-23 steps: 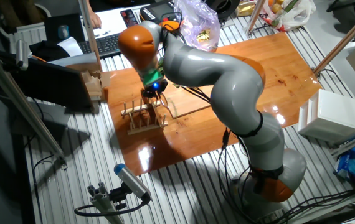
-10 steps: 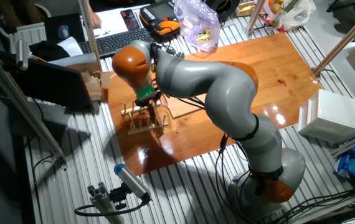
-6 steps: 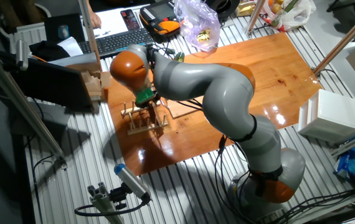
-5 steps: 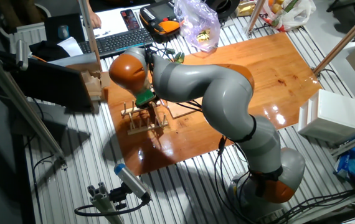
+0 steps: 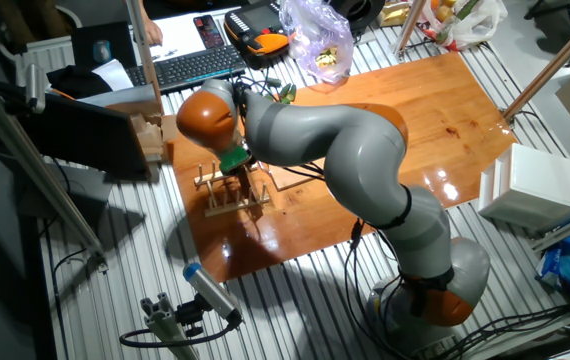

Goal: Chop the cucumber into shreds

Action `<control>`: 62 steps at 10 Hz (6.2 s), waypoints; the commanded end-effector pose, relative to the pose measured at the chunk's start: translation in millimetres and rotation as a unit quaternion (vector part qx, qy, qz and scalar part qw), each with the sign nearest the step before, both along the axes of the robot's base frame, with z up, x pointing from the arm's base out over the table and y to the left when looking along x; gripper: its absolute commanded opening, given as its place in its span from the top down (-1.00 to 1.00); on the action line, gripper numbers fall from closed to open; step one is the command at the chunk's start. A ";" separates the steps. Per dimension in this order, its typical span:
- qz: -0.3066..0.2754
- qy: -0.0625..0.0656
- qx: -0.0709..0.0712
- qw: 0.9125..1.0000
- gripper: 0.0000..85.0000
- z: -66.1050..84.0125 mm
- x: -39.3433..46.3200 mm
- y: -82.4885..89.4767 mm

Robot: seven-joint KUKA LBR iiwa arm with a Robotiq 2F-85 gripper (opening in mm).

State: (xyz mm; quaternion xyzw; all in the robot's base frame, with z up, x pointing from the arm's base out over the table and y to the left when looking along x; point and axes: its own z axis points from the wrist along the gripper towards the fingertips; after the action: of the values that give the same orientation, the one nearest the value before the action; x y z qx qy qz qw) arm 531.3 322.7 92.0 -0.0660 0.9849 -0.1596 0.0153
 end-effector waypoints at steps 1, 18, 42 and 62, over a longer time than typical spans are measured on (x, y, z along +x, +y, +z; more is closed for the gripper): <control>-0.002 0.000 0.000 1.000 0.60 -1.5 -0.6 -1.9; -0.039 0.048 0.146 0.987 1.00 131.2 -18.0 -49.7; -0.026 0.023 0.141 0.989 1.00 105.9 53.8 -103.8; -0.028 0.014 0.135 0.990 1.00 75.7 81.2 -162.0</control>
State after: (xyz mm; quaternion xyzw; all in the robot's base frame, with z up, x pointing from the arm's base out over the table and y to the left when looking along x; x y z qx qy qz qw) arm 612.8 161.3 166.8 -0.0381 0.9990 -0.0235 0.0057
